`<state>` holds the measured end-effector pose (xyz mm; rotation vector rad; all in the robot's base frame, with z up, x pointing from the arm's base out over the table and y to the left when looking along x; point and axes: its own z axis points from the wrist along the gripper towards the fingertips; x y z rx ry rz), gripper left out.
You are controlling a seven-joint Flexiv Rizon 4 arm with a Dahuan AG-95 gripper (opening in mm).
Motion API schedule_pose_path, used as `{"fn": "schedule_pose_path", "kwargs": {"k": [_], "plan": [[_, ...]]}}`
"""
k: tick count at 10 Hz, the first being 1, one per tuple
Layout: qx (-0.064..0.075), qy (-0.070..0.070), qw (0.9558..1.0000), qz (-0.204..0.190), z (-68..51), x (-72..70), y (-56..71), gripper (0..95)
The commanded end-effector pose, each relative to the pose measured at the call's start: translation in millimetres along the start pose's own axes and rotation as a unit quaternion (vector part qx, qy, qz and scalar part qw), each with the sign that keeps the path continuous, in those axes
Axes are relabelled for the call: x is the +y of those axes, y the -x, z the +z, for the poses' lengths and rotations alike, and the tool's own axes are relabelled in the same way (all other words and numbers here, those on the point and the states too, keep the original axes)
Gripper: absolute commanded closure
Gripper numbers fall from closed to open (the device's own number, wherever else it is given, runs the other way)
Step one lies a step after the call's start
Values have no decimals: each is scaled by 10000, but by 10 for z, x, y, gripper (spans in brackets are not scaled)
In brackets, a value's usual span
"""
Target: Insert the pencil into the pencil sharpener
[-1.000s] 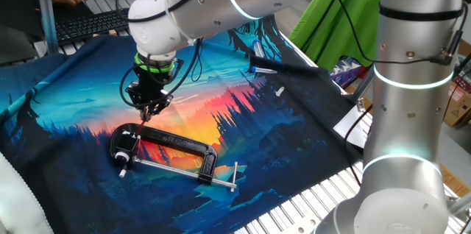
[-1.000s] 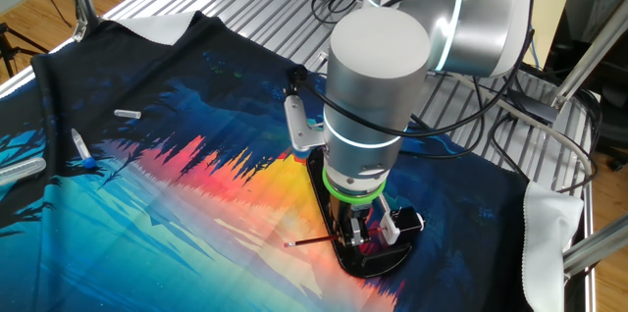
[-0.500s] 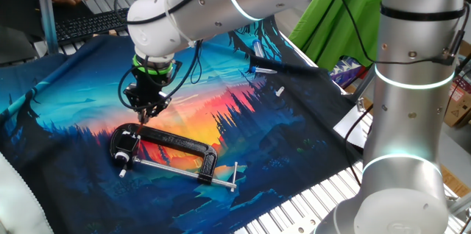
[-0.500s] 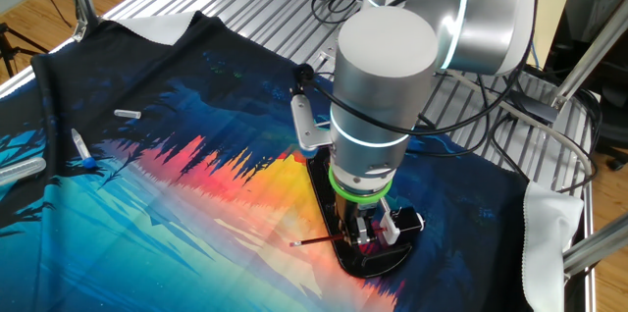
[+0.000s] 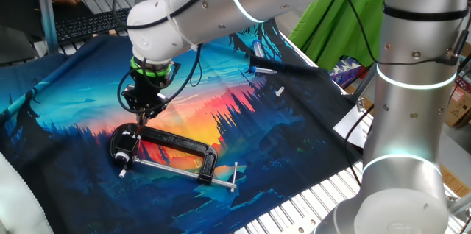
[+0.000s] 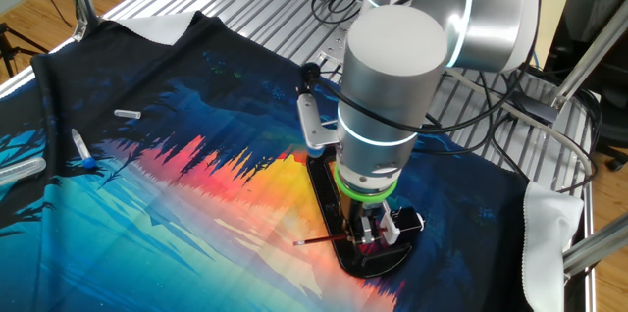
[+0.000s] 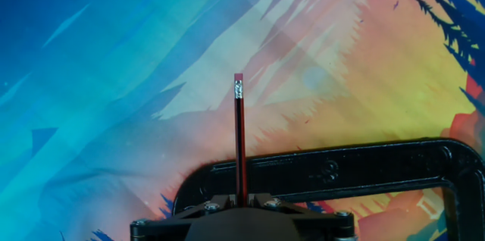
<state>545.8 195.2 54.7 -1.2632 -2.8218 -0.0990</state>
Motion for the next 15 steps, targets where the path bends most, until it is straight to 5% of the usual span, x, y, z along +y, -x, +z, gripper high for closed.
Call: {"fn": "schedule_pose_path", "kwargs": {"k": [1, 14, 15], "plan": [[-23, 1, 10000, 17, -10, 3, -23, 950], [-97, 7, 9998, 201, 29, -14, -189, 950], [-106, -32, 9998, 194, 28, -14, -190, 760]]}}
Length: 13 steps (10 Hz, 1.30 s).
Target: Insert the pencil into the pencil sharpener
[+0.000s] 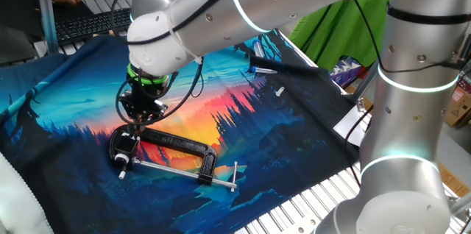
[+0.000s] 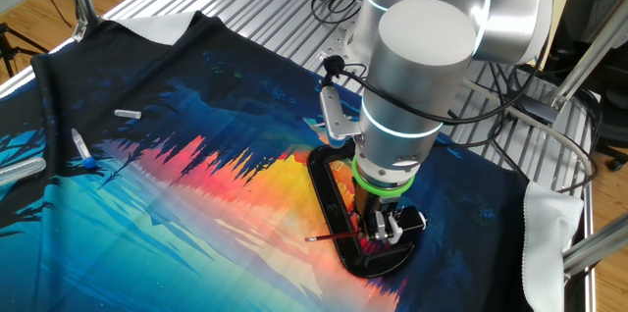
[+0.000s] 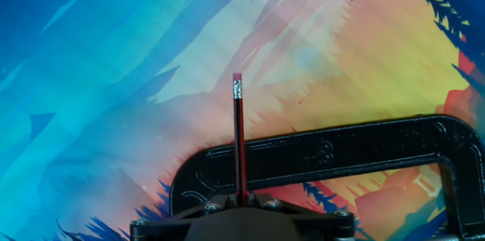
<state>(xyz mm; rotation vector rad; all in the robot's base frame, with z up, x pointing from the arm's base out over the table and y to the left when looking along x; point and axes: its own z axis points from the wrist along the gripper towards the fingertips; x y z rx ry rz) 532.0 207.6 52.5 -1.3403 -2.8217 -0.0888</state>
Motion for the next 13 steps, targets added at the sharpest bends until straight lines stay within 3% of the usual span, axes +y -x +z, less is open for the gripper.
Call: {"fn": "schedule_pose_path", "kwargs": {"k": [1, 2, 3, 6, 8, 9, 10, 11, 13], "plan": [[54, -85, 9999, -31, -6, 6, -8, 760], [66, -76, 9999, -4, -7, 6, -9, 760], [75, -74, 9999, 20, -7, 6, -10, 570], [199, -154, 9995, -207, -40, 2, -12, 570], [435, -210, 9962, -718, -208, -34, -9, 570], [489, -206, 9924, -1109, -281, -63, 12, 760], [509, -200, 9861, -1570, -334, -95, 36, 760], [523, -172, 9741, -2194, -409, -158, 92, 950], [524, -125, 9598, -2755, -486, -295, 222, 950]]}}
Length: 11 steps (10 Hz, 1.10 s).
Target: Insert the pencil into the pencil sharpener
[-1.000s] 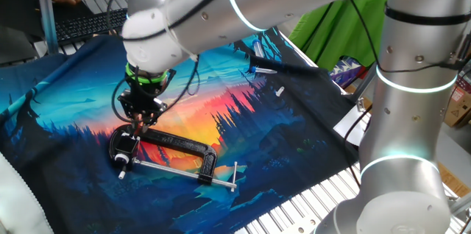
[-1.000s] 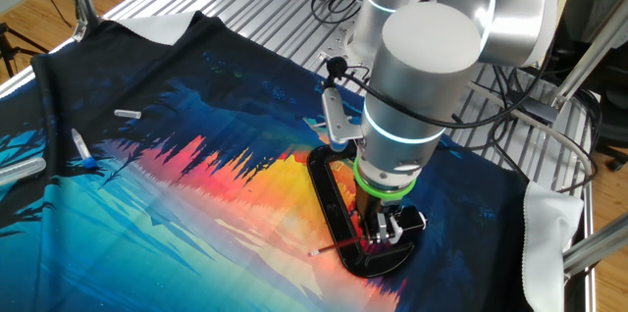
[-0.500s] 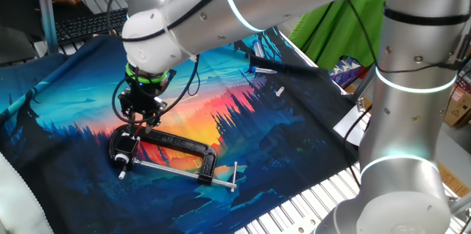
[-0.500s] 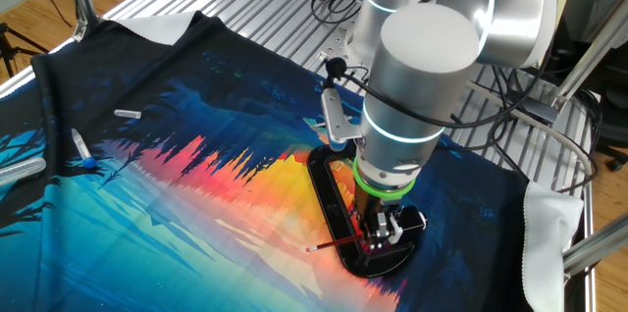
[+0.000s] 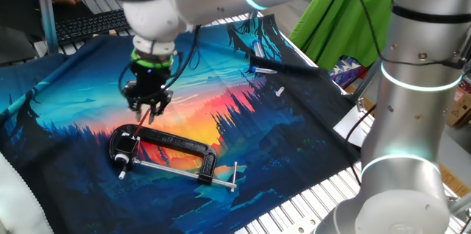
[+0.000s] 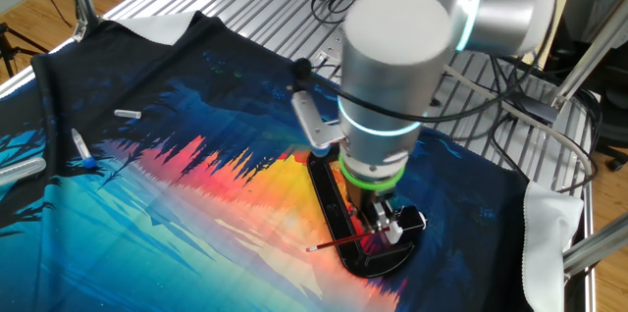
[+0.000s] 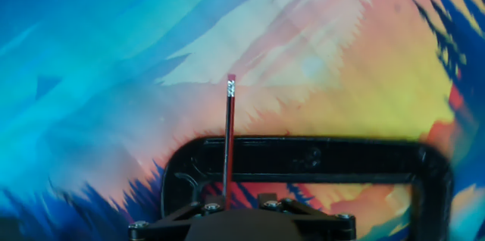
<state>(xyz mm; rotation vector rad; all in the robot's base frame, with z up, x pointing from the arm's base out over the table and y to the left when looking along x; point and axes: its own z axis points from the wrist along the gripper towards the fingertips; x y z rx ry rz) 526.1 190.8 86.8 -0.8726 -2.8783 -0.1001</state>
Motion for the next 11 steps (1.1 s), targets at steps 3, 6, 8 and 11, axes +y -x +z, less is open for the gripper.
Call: {"fn": "schedule_pose_path", "kwargs": {"k": [3, 6, 8, 11], "plan": [[-175, -1, 9781, -2074, -201, -389, 214, 950], [-211, 45, 9662, -2567, -186, -528, 351, 950], [-313, 100, 9572, -2877, -153, -622, 445, 950], [-418, 115, 9480, -3154, -131, -672, 493, 950]]}}
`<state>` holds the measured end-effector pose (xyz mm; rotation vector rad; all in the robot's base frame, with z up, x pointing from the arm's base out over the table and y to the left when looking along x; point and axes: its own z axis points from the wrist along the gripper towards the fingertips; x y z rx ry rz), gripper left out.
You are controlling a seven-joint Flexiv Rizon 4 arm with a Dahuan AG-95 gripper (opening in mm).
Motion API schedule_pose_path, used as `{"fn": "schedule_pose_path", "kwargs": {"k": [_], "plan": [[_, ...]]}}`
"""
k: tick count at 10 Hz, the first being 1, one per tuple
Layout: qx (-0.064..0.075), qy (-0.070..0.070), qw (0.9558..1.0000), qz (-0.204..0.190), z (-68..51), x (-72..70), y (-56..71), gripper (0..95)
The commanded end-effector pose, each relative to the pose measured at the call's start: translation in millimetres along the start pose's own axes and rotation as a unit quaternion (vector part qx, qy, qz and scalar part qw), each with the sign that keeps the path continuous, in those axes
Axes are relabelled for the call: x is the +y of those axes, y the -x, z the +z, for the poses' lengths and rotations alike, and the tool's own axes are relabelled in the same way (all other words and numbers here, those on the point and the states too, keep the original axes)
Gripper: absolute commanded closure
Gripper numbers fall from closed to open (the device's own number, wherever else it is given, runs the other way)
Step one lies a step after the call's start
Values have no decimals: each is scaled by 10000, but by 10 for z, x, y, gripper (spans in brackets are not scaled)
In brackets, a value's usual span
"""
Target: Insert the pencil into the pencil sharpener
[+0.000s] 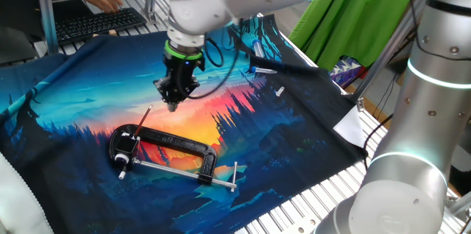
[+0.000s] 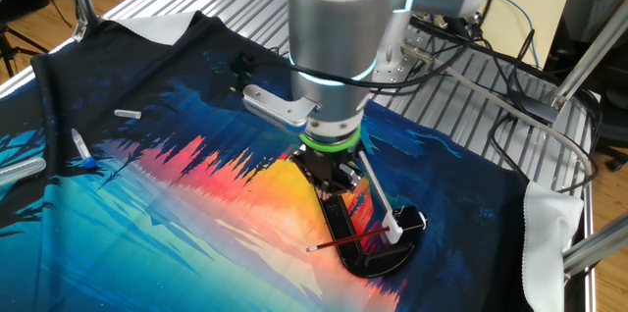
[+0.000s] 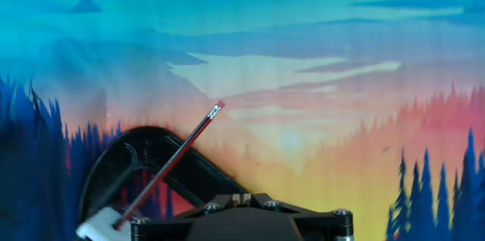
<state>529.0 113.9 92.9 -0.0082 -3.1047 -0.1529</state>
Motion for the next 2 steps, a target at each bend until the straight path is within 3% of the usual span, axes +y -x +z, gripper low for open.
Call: {"fn": "schedule_pose_path", "kwargs": {"k": [1, 2], "plan": [[-49, 14, 9995, -309, 18, -84, 18, 950], [-31, 15, 9995, -304, 22, -87, 14, 950]]}}
